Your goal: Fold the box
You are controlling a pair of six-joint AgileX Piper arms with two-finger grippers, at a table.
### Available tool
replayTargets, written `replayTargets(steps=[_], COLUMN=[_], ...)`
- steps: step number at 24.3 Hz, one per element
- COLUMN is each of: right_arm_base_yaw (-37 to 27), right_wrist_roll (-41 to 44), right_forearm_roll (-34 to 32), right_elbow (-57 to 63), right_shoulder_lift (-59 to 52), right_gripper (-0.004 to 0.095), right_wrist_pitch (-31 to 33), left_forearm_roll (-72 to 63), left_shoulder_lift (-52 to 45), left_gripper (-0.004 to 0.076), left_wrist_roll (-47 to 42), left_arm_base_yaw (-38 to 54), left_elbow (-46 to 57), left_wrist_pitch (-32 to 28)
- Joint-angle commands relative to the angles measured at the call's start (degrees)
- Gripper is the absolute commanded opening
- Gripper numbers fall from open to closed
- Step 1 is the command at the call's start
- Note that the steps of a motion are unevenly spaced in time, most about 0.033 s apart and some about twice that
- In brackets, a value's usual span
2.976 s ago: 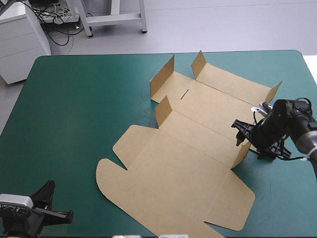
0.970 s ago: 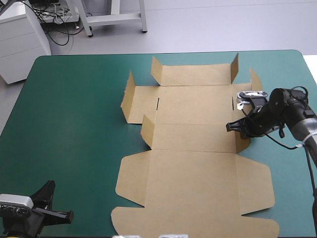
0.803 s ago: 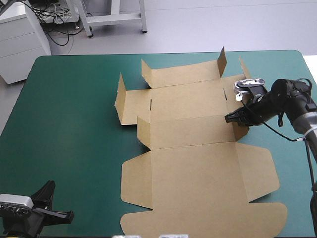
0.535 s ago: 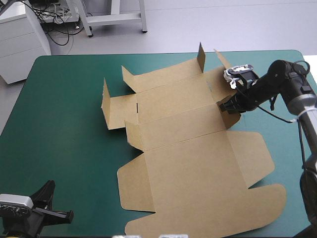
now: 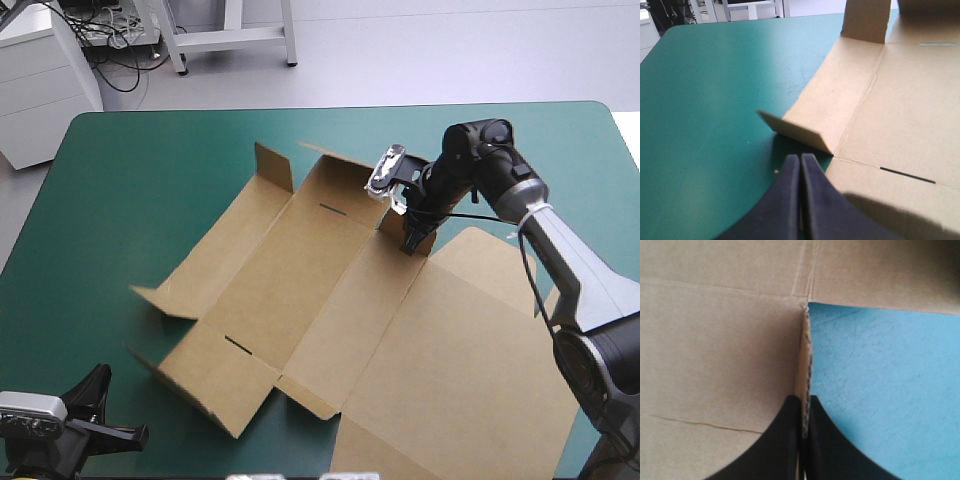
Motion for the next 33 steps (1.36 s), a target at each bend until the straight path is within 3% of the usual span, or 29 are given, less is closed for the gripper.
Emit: replayTargets(steps=[1, 4, 9, 13, 25, 29, 33], right_arm_base_yaw=[2.45, 4.11, 5.0, 6.1, 7.01, 7.01, 7.01], right_wrist_roll=[-4.54, -7.79, -18.95, -21.61, -27.05, -26.93, -26.83], right_forearm_roll=[-3.73, -4.12, 5.97, 11.33, 18.71, 18.76, 19.33], right_elbow=[-1.89, -1.89, -1.89, -1.89, -1.89, -1.89, -1.89], right_shoulder_lift=[-1.5, 0.04, 2.43, 2.88, 4.88, 4.88, 4.77], right_gripper=[-0.0023, -0.0023, -0.0023, -0.0023, -0.001, 0.0107, 0.0381], right_wrist_pitch=[-6.56, -16.02, -19.77, -24.68, -26.22, -26.33, -26.58], left_forearm_roll=[-0.63, -0.63, -0.63, -0.63, -0.39, -0.39, -0.39], left_shoulder_lift=[-0.63, -0.63, -0.63, -0.63, -0.63, -0.63, -0.63], left_gripper=[-0.0032, -0.0032, -0.0032, -0.0032, -0.0032, -0.0032, -0.0032], left_wrist_roll=[-0.2, -0.2, -0.2, -0.2, -0.2, -0.03, -0.03], left_arm_base_yaw=[-0.08, -0.08, -0.08, -0.08, -0.08, -0.08, -0.08], left_elbow=[-1.41, -1.41, -1.41, -1.41, -1.28, -1.29, -1.29], left_wrist_pitch=[-4.19, -4.19, -4.19, -4.19, -4.43, -4.43, -4.43])
